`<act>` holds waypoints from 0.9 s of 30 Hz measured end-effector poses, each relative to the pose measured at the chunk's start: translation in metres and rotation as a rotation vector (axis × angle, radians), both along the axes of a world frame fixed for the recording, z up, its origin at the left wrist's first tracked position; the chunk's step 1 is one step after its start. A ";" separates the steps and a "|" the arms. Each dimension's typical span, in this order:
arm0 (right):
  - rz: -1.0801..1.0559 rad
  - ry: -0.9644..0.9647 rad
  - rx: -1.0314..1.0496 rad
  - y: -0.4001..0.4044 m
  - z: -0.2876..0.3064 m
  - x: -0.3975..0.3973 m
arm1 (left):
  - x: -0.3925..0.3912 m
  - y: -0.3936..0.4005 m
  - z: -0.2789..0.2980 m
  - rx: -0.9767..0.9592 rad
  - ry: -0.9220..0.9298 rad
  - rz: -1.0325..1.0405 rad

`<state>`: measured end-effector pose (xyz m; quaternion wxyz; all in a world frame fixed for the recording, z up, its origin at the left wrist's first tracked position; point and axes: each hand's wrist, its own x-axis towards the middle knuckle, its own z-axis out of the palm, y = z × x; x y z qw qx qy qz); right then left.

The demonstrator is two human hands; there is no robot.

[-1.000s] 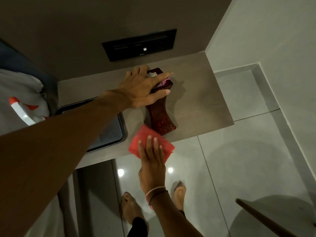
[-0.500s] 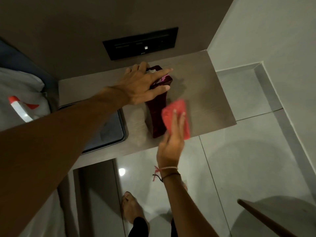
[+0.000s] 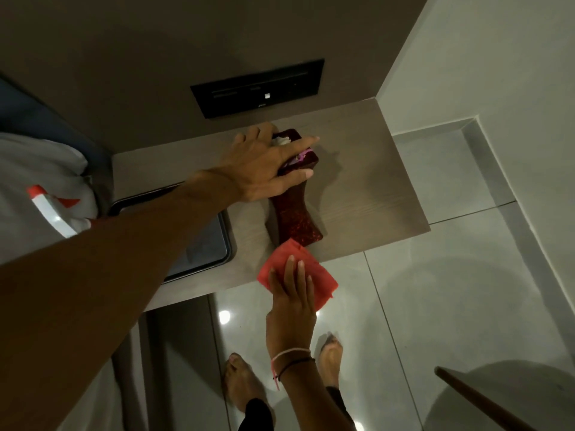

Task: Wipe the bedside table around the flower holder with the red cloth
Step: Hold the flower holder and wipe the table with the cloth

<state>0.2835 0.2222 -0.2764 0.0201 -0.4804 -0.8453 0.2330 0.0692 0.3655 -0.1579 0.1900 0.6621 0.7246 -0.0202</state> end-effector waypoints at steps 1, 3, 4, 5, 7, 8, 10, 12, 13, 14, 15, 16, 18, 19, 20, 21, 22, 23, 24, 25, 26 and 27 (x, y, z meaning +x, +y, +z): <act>-0.016 0.024 -0.073 -0.002 0.002 0.005 | 0.000 -0.001 -0.001 -0.007 0.000 0.007; -0.147 0.156 -0.271 0.001 0.007 0.016 | -0.004 0.000 0.001 -0.020 -0.016 0.037; -0.290 0.285 -0.378 0.003 0.009 0.021 | -0.006 0.000 0.001 -0.020 -0.020 0.048; -0.474 0.434 -0.464 0.006 0.013 0.026 | -0.008 0.002 0.002 -0.011 -0.002 0.043; -0.796 0.642 -0.619 0.014 0.020 0.040 | -0.013 0.006 0.005 0.008 0.060 0.007; -0.864 0.681 -0.677 0.018 0.021 0.048 | -0.016 0.009 0.006 0.014 0.083 -0.012; -0.914 0.727 -0.752 0.025 0.019 0.062 | -0.020 0.019 0.010 0.037 0.121 -0.031; -0.932 0.751 -0.734 0.032 0.018 0.068 | -0.023 0.027 0.012 0.084 0.158 -0.049; -0.941 0.760 -0.720 0.036 0.019 0.068 | -0.022 0.032 0.011 0.111 0.185 -0.067; -0.952 0.766 -0.710 0.040 0.022 0.068 | -0.021 0.037 0.010 0.135 0.215 -0.085; -0.966 0.767 -0.703 0.044 0.024 0.068 | -0.018 0.041 0.008 0.152 0.242 -0.104; -0.983 0.770 -0.704 0.048 0.026 0.068 | -0.014 0.045 0.005 0.164 0.262 -0.120; -1.009 0.791 -0.734 0.056 0.031 0.070 | -0.007 0.050 -0.001 0.180 0.295 -0.147; -1.017 0.805 -0.750 0.059 0.032 0.071 | -0.005 0.050 -0.003 0.185 0.308 -0.159; -1.024 0.811 -0.762 0.062 0.034 0.072 | -0.002 0.050 -0.006 0.189 0.315 -0.170; -1.035 0.814 -0.773 0.065 0.036 0.072 | -0.001 0.049 -0.008 0.198 0.321 -0.179; -1.050 0.815 -0.781 0.067 0.038 0.072 | 0.001 0.047 -0.010 0.209 0.328 -0.185; -1.059 0.825 -0.785 0.069 0.040 0.073 | 0.004 0.045 -0.011 0.221 0.338 -0.188; -1.061 0.842 -0.788 0.071 0.042 0.073 | 0.006 0.044 -0.012 0.227 0.347 -0.188; -1.063 0.855 -0.791 0.072 0.043 0.073 | 0.008 0.042 -0.012 0.226 0.354 -0.187; -1.067 0.868 -0.795 0.072 0.045 0.072 | 0.010 0.041 -0.012 0.217 0.356 -0.185; -1.066 0.879 -0.794 0.072 0.047 0.071 | 0.011 0.039 -0.012 0.203 0.355 -0.173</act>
